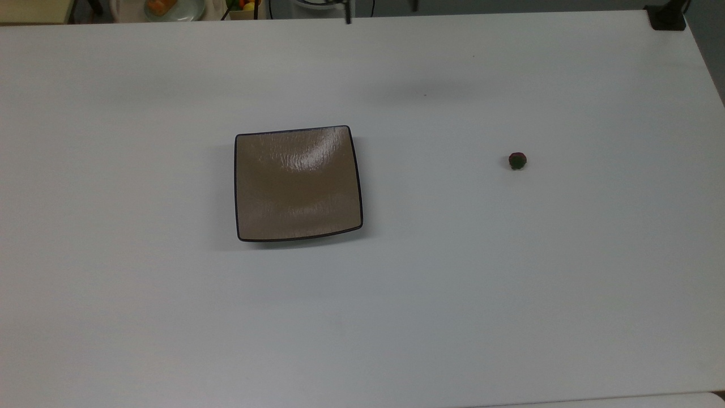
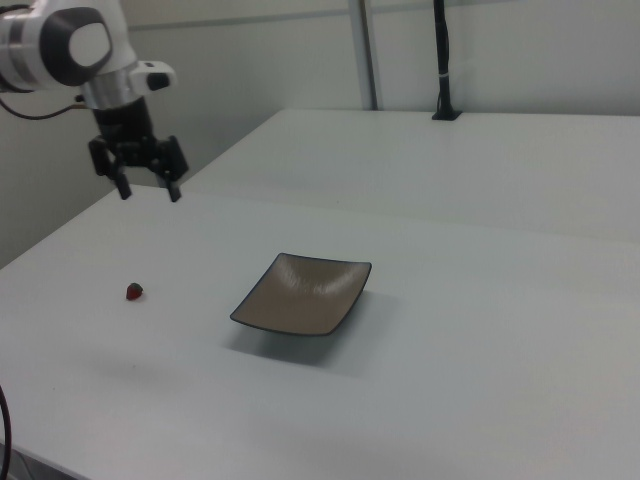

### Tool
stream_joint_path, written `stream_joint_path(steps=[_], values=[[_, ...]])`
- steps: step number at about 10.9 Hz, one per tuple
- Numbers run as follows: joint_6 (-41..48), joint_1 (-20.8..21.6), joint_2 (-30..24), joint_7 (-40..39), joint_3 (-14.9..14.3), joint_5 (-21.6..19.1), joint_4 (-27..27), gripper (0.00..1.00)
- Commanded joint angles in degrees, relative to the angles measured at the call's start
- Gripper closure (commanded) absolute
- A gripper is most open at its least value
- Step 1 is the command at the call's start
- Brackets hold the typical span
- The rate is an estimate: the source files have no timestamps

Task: Strawberries on a ceramic plate
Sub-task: 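Move the open gripper from above the plate toward the strawberry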

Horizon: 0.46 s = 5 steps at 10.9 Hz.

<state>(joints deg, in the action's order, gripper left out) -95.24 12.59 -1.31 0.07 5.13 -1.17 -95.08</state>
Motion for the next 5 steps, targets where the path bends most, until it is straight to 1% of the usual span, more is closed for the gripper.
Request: stream_joint_path(steps=[1,3,4,5], values=[[-0.3,0.3,2.4,8.7,5.8,-0.9,3.3,0.00],[-0.9,0.5,4.7,15.8,11.2,-0.5,4.6,0.00],[-1.0,1.3,5.7,19.0,12.6,-0.3,5.5,0.00],[-1.0,2.8,6.5,21.4,12.7,-0.7,6.3,0.00]])
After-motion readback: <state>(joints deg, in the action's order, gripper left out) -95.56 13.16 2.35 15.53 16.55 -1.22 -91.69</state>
